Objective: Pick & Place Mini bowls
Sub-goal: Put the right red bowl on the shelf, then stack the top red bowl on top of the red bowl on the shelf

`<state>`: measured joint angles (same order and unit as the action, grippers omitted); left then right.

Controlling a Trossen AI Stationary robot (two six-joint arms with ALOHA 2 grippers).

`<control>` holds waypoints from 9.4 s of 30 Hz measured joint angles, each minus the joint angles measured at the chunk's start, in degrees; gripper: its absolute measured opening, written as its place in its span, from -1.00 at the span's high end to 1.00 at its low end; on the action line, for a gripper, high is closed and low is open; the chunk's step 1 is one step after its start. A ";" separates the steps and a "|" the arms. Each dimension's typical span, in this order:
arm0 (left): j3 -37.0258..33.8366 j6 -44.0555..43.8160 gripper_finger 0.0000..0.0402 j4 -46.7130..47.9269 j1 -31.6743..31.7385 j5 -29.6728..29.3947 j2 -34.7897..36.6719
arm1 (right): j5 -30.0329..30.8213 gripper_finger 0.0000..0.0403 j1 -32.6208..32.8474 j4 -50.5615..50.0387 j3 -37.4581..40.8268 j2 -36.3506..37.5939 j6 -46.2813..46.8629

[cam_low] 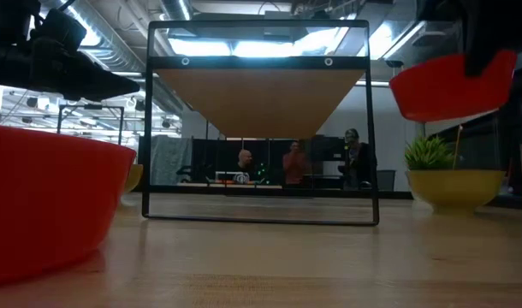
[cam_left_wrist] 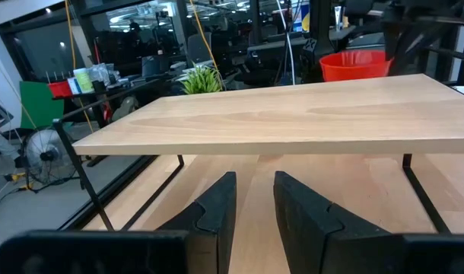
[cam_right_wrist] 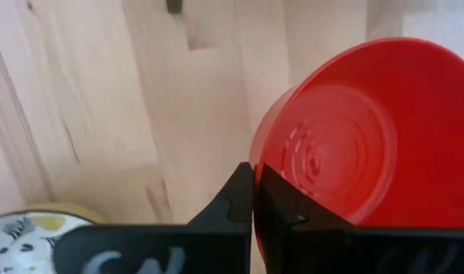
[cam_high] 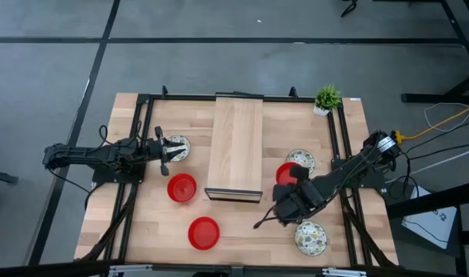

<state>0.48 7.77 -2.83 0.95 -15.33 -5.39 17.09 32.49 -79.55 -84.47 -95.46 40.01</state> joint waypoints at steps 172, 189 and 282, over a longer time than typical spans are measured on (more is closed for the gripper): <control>0.00 0.02 0.57 0.02 0.02 0.00 -0.01 | -8.69 0.63 -45.47 24.08 -23.18 -6.69 -50.06; -0.01 0.00 0.57 0.00 0.02 0.00 0.00 | -14.34 0.63 -40.83 15.48 -28.94 -6.62 -27.86; -0.01 0.93 0.57 -0.19 0.01 -0.04 -0.02 | -18.96 0.63 -29.73 115.20 84.13 66.79 -41.96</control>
<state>0.47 8.70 -3.02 0.96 -15.38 -5.41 -1.87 2.76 35.65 -0.34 -28.67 -1.95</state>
